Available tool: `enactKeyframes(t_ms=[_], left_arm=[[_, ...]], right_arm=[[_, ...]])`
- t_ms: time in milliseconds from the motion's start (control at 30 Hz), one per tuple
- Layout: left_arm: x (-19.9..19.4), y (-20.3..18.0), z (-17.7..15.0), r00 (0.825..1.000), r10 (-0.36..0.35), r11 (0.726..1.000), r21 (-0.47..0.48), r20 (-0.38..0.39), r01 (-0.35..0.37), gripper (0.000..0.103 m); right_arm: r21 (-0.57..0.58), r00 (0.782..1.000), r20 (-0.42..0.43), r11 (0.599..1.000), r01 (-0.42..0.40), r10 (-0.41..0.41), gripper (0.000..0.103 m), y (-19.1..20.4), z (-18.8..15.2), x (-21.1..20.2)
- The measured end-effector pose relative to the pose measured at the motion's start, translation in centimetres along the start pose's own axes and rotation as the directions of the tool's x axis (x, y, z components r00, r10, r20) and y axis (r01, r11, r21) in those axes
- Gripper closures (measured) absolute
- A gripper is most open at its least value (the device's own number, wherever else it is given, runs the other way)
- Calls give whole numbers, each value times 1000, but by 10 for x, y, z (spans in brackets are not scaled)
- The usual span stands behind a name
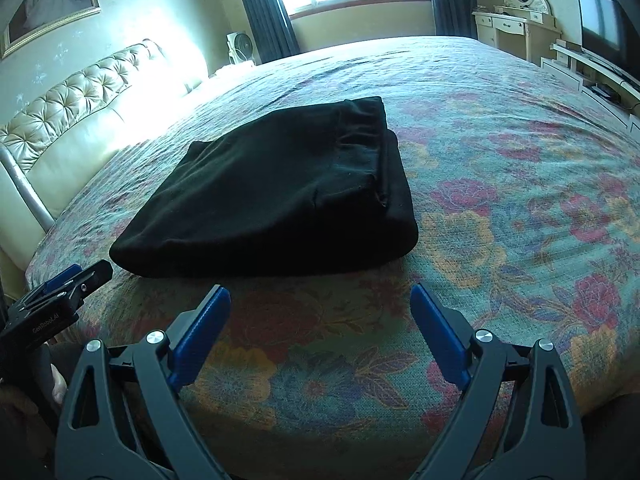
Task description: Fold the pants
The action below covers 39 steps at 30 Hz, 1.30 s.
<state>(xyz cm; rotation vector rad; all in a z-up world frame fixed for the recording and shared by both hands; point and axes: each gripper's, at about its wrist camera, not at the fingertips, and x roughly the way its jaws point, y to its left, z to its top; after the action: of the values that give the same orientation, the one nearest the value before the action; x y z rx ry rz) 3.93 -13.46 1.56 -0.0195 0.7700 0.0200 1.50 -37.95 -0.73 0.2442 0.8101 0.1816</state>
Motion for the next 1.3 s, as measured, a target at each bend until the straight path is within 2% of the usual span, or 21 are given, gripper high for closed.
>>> enactKeyframes(t_ms=[233, 567, 800, 833, 933, 1133, 1300], left_arm=[[-6, 8, 8, 999, -42, 998, -40, 15, 43, 16], [-12, 4, 11, 997, -59, 998, -11, 45, 60, 16], [-12, 5, 9, 994, -107, 994, -22, 29, 107, 16], [-11, 4, 10, 994, -103, 994, -18, 24, 104, 16], [-8, 2, 11, 999, -31, 1000, -3, 6, 31, 16], [-8, 1, 10, 998, -59, 998, 3, -1, 59, 16], [-14, -3, 10, 997, -65, 998, 24, 36, 64, 16]], right_arm=[[0, 1000, -18, 1000, -12, 12, 11, 4, -3, 1], [6, 999, -42, 1000, -29, 29, 11, 4, -6, 3], [15, 998, -58, 999, -37, 38, 11, 1, -9, 4], [17, 998, -59, 999, -37, 38, 11, 1, -9, 4], [18, 997, -65, 999, -42, 43, 11, 1, -10, 5], [18, 996, -72, 999, -47, 48, 11, 1, -12, 5], [24, 995, -80, 998, -51, 53, 11, 0, -13, 6]])
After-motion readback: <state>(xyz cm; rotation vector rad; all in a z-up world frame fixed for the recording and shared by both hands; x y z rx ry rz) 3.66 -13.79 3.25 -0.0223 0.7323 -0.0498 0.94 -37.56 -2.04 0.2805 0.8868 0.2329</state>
